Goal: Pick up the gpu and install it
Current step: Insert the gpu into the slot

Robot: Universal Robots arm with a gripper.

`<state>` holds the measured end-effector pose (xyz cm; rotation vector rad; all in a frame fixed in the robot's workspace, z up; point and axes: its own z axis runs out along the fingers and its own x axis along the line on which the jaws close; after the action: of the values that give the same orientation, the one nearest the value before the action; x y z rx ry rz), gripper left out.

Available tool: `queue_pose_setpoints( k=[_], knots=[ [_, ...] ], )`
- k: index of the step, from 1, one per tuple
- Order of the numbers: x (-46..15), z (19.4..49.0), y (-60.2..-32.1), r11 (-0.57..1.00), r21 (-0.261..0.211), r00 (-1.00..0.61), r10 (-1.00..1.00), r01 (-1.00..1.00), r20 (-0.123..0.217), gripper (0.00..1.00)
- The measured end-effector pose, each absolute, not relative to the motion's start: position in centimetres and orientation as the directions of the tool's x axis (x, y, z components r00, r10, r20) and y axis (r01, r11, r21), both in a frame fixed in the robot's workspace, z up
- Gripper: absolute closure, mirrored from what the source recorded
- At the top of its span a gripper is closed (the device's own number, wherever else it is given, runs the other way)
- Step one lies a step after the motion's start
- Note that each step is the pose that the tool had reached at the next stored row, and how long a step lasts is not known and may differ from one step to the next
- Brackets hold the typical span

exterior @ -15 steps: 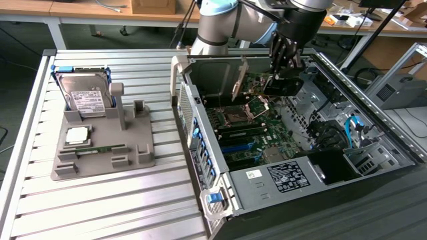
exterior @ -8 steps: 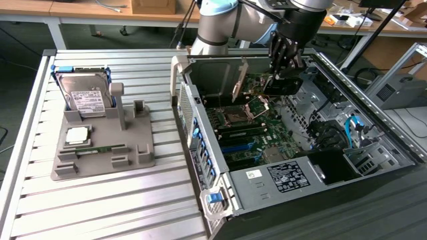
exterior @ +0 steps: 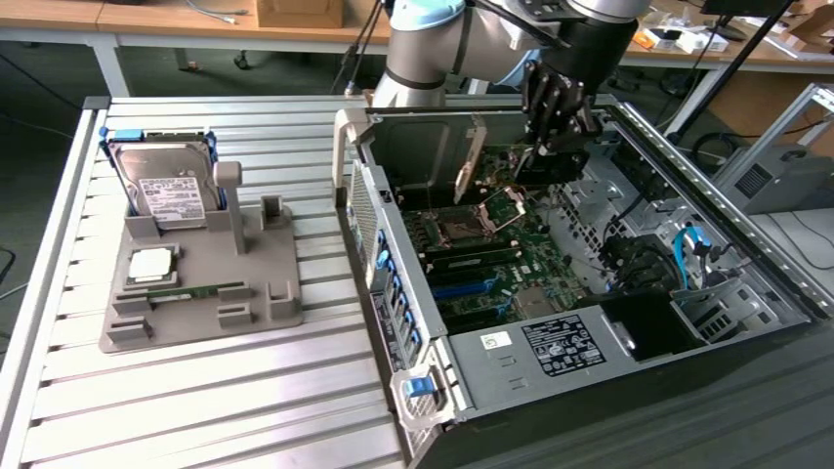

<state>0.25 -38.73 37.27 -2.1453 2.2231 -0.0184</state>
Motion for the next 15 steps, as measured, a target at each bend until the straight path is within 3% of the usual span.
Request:
queue_pose_setpoints(
  k=[15],
  knots=[
    [0.19,37.26,-39.3,-0.022,-0.045,0.023,-0.999,-0.999,-0.029,0.73]
  ],
)
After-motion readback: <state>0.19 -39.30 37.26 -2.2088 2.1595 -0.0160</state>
